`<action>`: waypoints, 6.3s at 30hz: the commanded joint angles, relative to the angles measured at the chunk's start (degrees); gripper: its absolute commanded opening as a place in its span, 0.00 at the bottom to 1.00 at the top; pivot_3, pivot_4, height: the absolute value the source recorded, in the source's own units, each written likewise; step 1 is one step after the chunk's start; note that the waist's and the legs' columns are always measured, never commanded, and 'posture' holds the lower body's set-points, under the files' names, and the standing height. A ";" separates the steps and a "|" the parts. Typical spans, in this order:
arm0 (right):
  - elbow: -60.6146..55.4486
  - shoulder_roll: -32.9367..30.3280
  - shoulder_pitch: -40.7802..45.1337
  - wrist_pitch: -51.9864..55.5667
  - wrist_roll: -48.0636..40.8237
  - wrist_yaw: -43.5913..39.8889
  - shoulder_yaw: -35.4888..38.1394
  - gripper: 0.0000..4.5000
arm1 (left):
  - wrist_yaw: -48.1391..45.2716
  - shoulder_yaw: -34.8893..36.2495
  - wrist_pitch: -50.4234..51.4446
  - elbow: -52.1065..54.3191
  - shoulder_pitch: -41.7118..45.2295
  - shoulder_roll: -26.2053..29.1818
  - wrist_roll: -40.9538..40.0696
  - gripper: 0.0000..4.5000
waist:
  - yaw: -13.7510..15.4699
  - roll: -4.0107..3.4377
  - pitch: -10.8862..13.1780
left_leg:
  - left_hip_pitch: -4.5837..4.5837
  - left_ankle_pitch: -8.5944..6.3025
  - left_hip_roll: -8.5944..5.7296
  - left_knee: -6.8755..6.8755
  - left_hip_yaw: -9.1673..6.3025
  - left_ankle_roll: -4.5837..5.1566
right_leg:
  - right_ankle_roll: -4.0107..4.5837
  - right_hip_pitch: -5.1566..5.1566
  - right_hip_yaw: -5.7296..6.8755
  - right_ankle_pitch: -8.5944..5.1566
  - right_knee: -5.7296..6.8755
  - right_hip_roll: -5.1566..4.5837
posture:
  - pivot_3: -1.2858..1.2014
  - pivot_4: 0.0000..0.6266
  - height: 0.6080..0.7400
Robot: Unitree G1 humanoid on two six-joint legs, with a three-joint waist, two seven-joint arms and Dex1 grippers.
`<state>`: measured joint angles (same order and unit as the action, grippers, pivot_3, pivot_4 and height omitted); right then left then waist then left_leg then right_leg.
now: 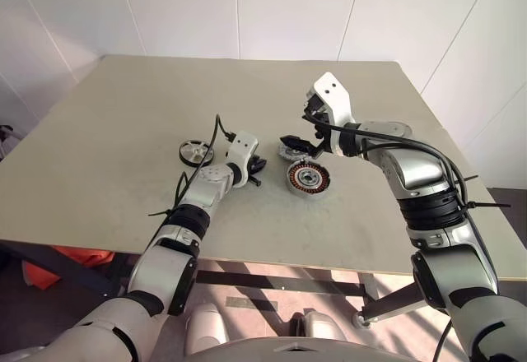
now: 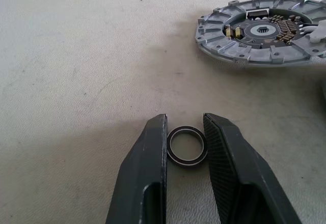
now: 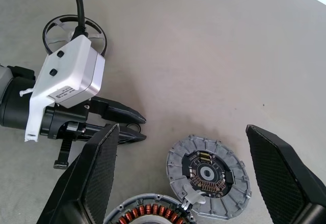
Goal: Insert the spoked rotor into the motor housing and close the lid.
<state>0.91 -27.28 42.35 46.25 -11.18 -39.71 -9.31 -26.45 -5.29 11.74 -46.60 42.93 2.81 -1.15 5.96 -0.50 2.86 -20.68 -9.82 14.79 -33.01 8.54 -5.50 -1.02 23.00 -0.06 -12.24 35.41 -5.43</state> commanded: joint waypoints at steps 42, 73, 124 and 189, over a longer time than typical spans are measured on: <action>-16.77 -19.55 -5.01 -11.26 -11.71 -17.13 16.60 1.00 | -25.08 -8.87 -1.13 2.48 6.38 -5.75 -1.65 0.22 | 2.70 -0.23 0.24 | -0.31 -0.16 -0.04 0.02 0.01 0.29 | -0.02 0.04 0.02 0.02 -0.30 -0.07 | 0.52 0.00 1.00; -0.94 -23.87 -19.51 -28.37 5.39 -19.35 5.08 1.00 | -21.35 -7.21 -4.58 -5.06 10.92 -10.29 -1.34 0.22 | 2.70 -0.26 0.24 | -0.47 -0.24 -0.99 -0.18 0.07 1.24 | -0.16 0.01 0.02 0.08 -0.30 -0.99 | 0.52 0.00 1.00; -0.45 -8.94 -10.80 -14.63 5.02 -5.63 3.26 0.27 | 8.27 26.95 21.82 38.71 -17.14 7.45 -24.63 0.70 | 0.91 -0.22 0.25 | -0.60 -0.06 -0.88 0.00 0.06 0.95 | -0.26 0.08 0.12 0.13 -0.54 -0.88 | 0.52 0.00 1.00; 20.52 -18.57 -6.92 -24.75 18.38 3.25 3.60 0.27 | -3.94 14.72 51.58 14.83 -2.16 -9.75 -46.16 0.09 | 1.07 -0.03 0.31 | -0.84 0.02 -1.04 -0.23 0.07 1.23 | -0.53 0.13 0.11 0.30 -0.59 -1.02 | 0.52 0.00 1.00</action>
<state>23.66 -44.73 35.32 22.41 6.80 -36.45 -7.43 -28.20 10.09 62.58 -31.36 39.20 -6.69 -47.32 7.03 -0.53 3.18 -21.52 -9.79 13.75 -33.25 8.61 -4.24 -1.55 23.13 0.05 -11.94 34.81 -6.45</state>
